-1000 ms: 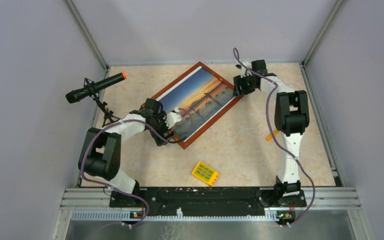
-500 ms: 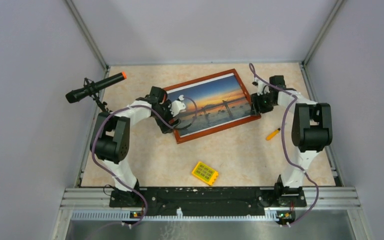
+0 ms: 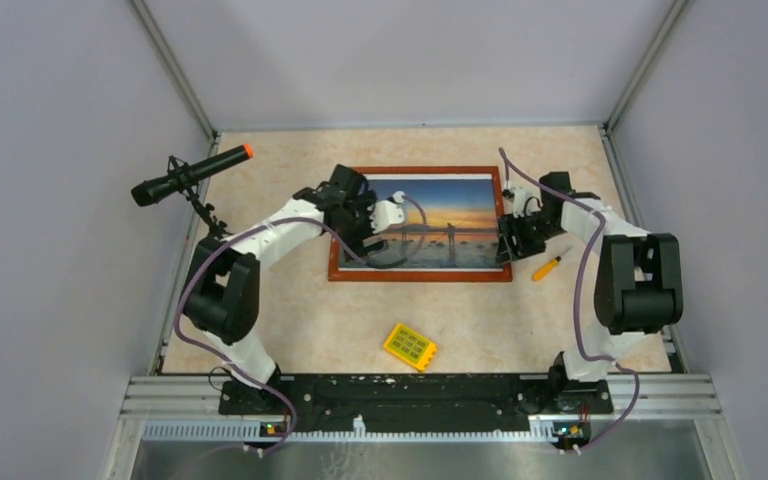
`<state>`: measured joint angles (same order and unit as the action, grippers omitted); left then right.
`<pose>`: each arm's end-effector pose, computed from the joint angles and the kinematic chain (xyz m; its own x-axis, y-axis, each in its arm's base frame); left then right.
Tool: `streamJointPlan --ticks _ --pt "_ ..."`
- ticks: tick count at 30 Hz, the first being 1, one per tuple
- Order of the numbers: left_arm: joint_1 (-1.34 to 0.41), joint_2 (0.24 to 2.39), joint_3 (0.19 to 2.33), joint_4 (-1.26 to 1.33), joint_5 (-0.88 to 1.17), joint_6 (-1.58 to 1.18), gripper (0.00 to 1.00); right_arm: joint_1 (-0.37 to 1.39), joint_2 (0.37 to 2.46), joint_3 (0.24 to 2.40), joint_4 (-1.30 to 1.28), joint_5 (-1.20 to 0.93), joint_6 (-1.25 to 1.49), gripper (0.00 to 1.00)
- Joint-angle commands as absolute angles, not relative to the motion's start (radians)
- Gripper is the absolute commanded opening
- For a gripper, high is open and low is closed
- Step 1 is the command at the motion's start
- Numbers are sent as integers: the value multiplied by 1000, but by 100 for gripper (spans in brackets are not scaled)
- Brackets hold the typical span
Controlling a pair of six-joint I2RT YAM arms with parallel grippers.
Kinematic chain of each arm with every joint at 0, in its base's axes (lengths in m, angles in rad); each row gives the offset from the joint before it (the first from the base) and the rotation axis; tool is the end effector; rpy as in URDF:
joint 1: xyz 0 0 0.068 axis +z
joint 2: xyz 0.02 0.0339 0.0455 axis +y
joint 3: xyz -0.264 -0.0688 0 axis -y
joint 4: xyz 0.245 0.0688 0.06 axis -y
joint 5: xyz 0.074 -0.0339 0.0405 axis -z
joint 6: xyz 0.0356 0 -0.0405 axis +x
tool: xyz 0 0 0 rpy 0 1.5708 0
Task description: Take the photo out of the frame
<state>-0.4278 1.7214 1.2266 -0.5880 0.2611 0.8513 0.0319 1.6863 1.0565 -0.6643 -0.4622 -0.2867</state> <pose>0.3188 -0.1554 0.2152 -0.1453 0.8649 -0.4805 0.9412 0.2706 0.2024 0.3120 0.0258 0.1781 -0.8797 -0.2813 -0.3833 -0.4161 0.8457 0.3342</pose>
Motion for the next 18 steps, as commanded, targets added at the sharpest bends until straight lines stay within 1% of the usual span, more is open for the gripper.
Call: streamJointPlan --ticks 1,3,7,12,13,18 --pt "-597 1688 1269 -603 301 836 97 51 1631 1041 -662 -678 -219 54" --pt "-670 1726 1296 -605 304 805 97 51 1610 1015 -631 -715 -166 55" --pt "-744 1821 1370 -628 284 767 95 35 1559 1003 -591 -709 -124 58" --pt "-816 1907 1421 -633 219 775 91 4 1514 972 -539 -717 -72 65" --pt "-825 1925 1430 -636 209 773 90 -25 1507 964 -525 -723 -62 66" --pt "-868 2000 1484 -674 151 750 86 -76 1508 949 -489 -731 -39 73"
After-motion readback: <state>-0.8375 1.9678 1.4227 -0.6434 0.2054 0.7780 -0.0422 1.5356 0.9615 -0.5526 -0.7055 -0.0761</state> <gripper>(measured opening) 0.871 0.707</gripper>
